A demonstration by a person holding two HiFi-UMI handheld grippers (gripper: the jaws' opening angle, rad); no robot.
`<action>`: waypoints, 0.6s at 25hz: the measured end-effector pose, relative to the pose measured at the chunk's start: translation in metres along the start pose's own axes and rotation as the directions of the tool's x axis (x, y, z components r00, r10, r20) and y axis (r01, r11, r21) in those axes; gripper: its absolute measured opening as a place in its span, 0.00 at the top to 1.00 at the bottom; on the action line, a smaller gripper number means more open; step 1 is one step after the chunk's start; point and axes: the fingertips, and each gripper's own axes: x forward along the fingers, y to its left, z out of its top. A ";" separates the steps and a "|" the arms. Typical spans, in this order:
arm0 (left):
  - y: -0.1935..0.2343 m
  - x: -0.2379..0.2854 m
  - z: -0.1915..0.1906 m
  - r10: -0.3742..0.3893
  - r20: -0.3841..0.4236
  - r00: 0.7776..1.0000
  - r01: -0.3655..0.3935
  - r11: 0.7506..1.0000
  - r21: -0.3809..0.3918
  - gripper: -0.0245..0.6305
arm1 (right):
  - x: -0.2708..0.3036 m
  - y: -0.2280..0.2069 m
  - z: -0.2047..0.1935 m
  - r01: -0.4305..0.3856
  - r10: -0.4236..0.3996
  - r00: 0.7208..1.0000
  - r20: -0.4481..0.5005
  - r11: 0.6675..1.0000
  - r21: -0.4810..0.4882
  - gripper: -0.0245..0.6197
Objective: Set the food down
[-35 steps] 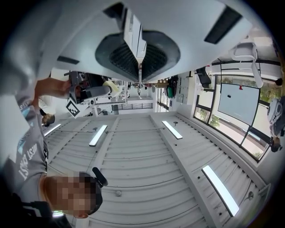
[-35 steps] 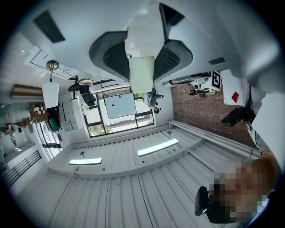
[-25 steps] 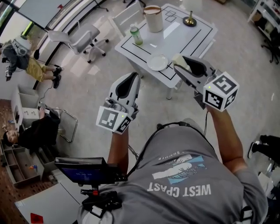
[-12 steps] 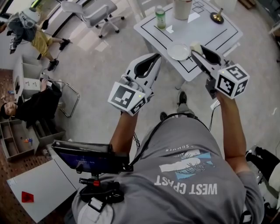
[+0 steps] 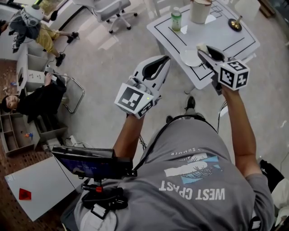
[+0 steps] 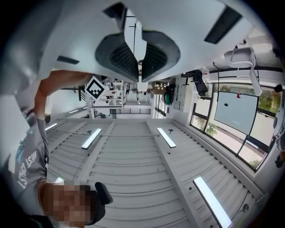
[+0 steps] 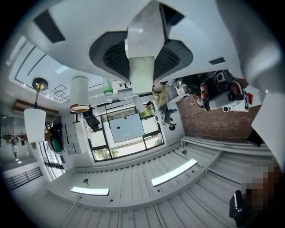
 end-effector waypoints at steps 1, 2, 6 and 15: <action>0.002 0.001 -0.001 0.002 -0.003 1.000 -0.002 1.000 -0.001 0.94 | 0.005 -0.005 -0.003 0.005 -0.005 1.000 -0.009 1.000 0.003 0.70; 0.003 0.002 -0.002 0.003 -0.005 1.000 -0.003 1.000 -0.001 0.95 | 0.010 -0.010 -0.006 0.010 -0.010 1.000 -0.018 1.000 0.006 0.70; 0.008 0.006 -0.010 0.008 -0.018 1.000 -0.008 1.000 -0.013 0.94 | 0.029 -0.031 -0.026 0.027 -0.025 0.997 -0.071 1.000 0.016 0.70; 0.012 0.009 -0.022 0.034 -0.061 0.998 -0.036 0.999 -0.025 0.95 | 0.072 -0.073 -0.068 0.036 -0.024 0.981 -0.194 0.998 0.055 0.70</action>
